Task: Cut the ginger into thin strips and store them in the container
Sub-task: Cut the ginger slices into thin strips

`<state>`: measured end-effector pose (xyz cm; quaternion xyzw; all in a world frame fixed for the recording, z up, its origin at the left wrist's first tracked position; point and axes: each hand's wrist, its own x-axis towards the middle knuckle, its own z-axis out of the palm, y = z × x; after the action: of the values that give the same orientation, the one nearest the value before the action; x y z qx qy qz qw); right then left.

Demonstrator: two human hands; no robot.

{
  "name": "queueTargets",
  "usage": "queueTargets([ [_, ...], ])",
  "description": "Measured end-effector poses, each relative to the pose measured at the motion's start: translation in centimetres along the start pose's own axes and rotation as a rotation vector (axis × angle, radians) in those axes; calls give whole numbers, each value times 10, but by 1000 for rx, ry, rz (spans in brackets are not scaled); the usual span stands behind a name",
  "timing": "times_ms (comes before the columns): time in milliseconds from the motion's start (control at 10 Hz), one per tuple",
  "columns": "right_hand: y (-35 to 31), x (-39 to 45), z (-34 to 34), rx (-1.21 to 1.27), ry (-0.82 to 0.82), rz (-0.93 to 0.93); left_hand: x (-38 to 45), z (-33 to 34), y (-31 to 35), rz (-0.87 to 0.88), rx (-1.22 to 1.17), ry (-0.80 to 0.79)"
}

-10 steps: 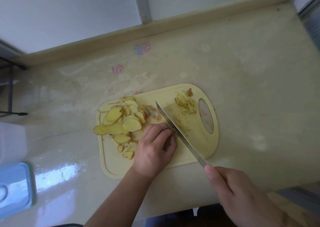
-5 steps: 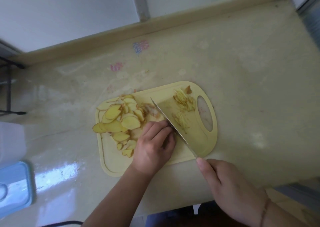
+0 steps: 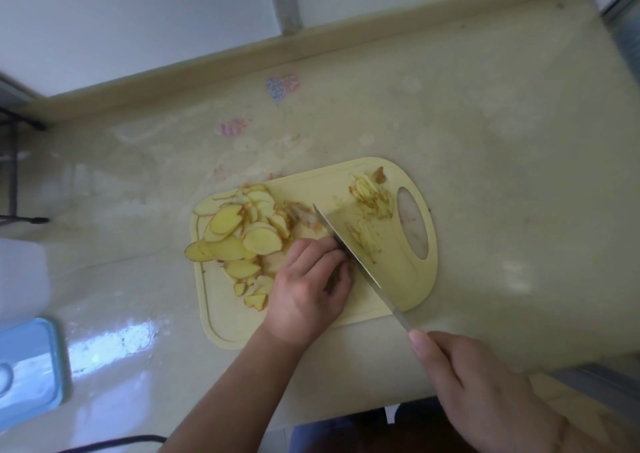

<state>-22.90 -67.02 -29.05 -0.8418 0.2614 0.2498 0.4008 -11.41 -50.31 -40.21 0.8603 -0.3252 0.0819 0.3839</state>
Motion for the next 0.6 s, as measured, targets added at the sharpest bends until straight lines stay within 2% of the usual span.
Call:
queueTargets([
  [100, 0, 10, 6, 24, -32, -108, 0, 0, 1, 8, 6, 10],
  [200, 5, 0, 8, 32, 47, -71, -2, 2, -1, -8, 5, 19],
  [400, 1, -14, -7, 15, -149, 93, -5, 3, -4, -14, 7, 3],
  [500, 1, -13, -7, 13, -159, 93, -6, 3, -4, -19, 6, 8],
  [600, 11, -12, 1, -9, -2, 79, -3, 0, -2, -27, 6, 4],
])
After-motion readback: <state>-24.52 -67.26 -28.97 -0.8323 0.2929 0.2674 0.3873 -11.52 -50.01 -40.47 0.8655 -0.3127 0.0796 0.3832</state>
